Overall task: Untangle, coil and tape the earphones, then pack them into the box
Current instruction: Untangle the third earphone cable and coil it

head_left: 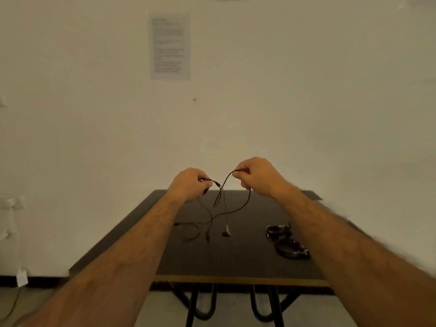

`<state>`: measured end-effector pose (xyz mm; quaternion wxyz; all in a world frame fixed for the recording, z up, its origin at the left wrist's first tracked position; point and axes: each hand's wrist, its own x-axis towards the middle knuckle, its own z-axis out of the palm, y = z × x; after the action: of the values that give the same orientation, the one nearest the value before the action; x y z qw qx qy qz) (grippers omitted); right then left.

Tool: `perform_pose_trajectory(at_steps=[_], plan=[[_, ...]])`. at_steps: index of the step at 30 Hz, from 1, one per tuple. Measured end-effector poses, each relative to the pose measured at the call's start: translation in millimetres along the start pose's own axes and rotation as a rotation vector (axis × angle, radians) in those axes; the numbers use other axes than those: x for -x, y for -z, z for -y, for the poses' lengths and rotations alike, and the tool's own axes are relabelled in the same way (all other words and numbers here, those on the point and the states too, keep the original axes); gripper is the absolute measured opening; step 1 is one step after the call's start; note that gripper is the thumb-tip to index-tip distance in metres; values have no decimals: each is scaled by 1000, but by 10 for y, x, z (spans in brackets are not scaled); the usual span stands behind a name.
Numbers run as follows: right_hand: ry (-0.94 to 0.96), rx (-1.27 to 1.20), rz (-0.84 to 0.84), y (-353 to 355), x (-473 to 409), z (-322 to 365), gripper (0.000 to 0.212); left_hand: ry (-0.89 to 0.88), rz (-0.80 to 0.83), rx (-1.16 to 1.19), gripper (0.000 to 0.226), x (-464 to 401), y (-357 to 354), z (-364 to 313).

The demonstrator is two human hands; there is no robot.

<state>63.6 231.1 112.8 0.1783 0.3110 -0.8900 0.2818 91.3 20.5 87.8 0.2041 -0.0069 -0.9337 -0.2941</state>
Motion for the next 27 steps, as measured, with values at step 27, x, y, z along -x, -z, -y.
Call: perform_pose_trajectory(at_steps=[27], plan=[[385,342,-422,2651,206,1934,8,-375,-19,408,23,640,1887,-2394]])
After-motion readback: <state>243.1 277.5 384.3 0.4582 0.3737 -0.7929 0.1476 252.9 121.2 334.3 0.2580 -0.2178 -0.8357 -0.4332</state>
